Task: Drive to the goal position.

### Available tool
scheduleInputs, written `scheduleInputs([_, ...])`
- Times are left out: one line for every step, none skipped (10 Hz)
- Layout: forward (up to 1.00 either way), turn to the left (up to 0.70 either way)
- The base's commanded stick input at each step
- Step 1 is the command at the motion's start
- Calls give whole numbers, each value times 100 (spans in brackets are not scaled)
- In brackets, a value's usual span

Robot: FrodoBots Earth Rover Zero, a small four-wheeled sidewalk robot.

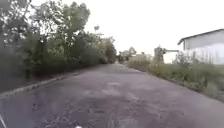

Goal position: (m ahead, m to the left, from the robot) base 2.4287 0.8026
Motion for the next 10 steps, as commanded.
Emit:
scheduleInputs([100,0])
scheduleInputs([100,0])
scheduleInputs([100,0])
scheduleInputs([100,0])
scheduleInputs([100,0])
scheduleInputs([100,0])
scheduleInputs([100,0])
scheduleInputs([100,0])
scheduleInputs([100,0])
scheduleInputs([100,0])
